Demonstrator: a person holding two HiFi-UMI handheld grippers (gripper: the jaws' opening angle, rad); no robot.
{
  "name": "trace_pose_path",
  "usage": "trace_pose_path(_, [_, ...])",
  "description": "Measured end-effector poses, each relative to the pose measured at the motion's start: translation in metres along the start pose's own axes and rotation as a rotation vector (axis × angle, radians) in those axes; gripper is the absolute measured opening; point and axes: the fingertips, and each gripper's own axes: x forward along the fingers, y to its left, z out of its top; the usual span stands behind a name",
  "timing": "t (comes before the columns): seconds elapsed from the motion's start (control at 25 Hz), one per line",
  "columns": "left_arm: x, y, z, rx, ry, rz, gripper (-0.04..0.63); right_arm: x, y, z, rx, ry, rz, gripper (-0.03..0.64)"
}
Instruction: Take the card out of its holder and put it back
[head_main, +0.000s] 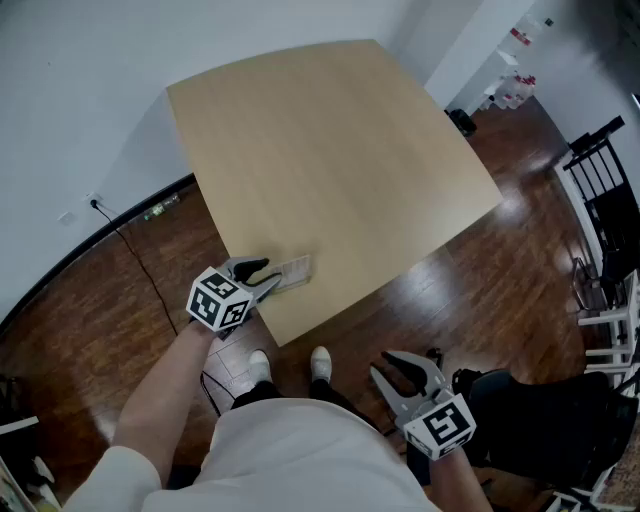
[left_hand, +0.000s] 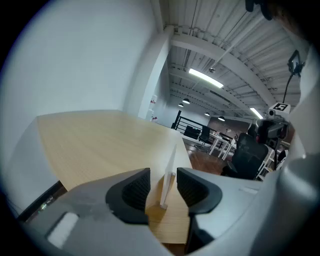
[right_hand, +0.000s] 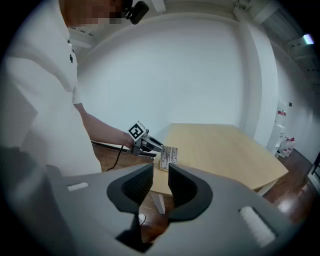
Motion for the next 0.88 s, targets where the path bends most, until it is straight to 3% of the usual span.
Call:
trace_pose_path(0.24, [0.003, 0.005, -0.003, 0.002, -0.005, -0.02, 0.056, -0.007, -0.008, -0.01, 0.026, 0.002, -0.049, 0.1])
trace_pose_path(0.44, [0.001, -0.001, -0.001, 0.013, -0.006, -0.043, 0.017, -0.016, -0.013, -0.016, 0.041, 0.005, -0.08, 0.1])
trace_pose_path(0.88, [-0.019, -0.01, 0.031, 0.087, -0.045, -0.036, 0.015, -0.018, -0.014, -0.016, 0.03, -0.007, -0.065, 0.1])
